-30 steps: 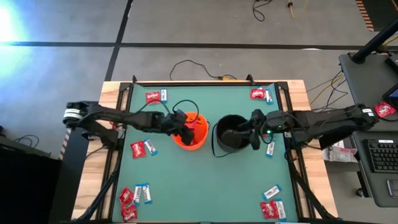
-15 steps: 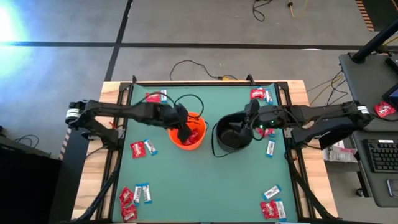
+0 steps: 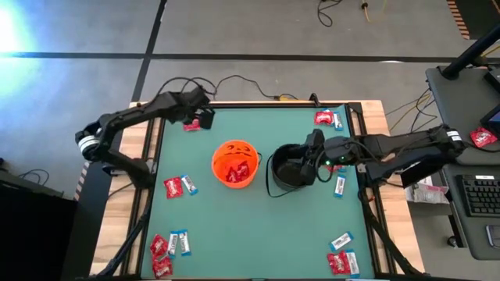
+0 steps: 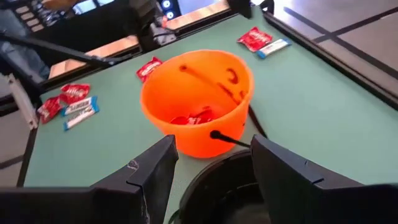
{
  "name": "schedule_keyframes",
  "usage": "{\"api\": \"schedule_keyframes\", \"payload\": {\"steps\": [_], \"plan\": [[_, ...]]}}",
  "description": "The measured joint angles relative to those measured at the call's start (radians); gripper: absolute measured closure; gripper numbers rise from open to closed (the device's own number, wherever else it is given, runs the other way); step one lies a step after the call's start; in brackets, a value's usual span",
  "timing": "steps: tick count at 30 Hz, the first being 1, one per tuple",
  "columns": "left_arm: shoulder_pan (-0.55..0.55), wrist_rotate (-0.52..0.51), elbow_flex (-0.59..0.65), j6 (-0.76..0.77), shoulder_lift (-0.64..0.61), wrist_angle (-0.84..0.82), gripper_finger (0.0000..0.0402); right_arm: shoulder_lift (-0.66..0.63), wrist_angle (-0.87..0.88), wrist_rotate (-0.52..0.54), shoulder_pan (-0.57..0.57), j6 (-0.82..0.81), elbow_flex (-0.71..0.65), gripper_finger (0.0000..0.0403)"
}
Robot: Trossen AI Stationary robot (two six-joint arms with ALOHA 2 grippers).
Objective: Sort candy by brand, put in halloween buckets
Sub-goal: Put the red candy into the orange bucket
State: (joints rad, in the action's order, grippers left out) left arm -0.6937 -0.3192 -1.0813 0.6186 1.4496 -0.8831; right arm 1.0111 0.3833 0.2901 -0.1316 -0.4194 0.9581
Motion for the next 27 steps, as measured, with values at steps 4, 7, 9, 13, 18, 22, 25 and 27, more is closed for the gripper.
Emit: {"api": "schedule_keyframes", "payload": {"steps": [4, 7, 9, 13, 18, 22, 25, 27], "plan": [[-0.084, 0.041, 0.104, 0.015, 0.048, 0.177, 0.0082, 0.023, -0.018, 0.000, -0.031, -0.015, 0.000, 0.0204], [-0.115, 0.037, 0.147, 0.037, 0.098, 0.258, 0.0082, 0.041, -0.030, -0.001, -0.041, -0.041, 0.000, 0.0204], [-0.129, 0.034, 0.166, 0.052, 0.139, 0.316, 0.0082, 0.052, -0.030, -0.001, -0.045, -0.042, 0.000, 0.0204], [-0.150, -0.010, 0.168, 0.099, 0.235, 0.357, 0.0082, 0.065, -0.030, -0.001, -0.047, -0.042, -0.001, 0.0204], [-0.168, -0.056, 0.151, 0.157, 0.312, 0.385, 0.0086, 0.061, -0.025, -0.003, -0.054, -0.043, -0.001, 0.0204], [-0.164, -0.069, 0.148, 0.170, 0.326, 0.385, 0.0102, 0.048, -0.012, -0.011, -0.056, -0.042, -0.001, 0.0204], [-0.164, -0.057, 0.153, 0.180, 0.326, 0.384, 0.0136, 0.029, 0.006, -0.012, -0.058, -0.042, -0.001, 0.0204], [-0.163, -0.056, 0.155, 0.180, 0.326, 0.365, 0.0171, 0.017, 0.031, -0.010, -0.058, -0.042, -0.001, 0.0204]]}}
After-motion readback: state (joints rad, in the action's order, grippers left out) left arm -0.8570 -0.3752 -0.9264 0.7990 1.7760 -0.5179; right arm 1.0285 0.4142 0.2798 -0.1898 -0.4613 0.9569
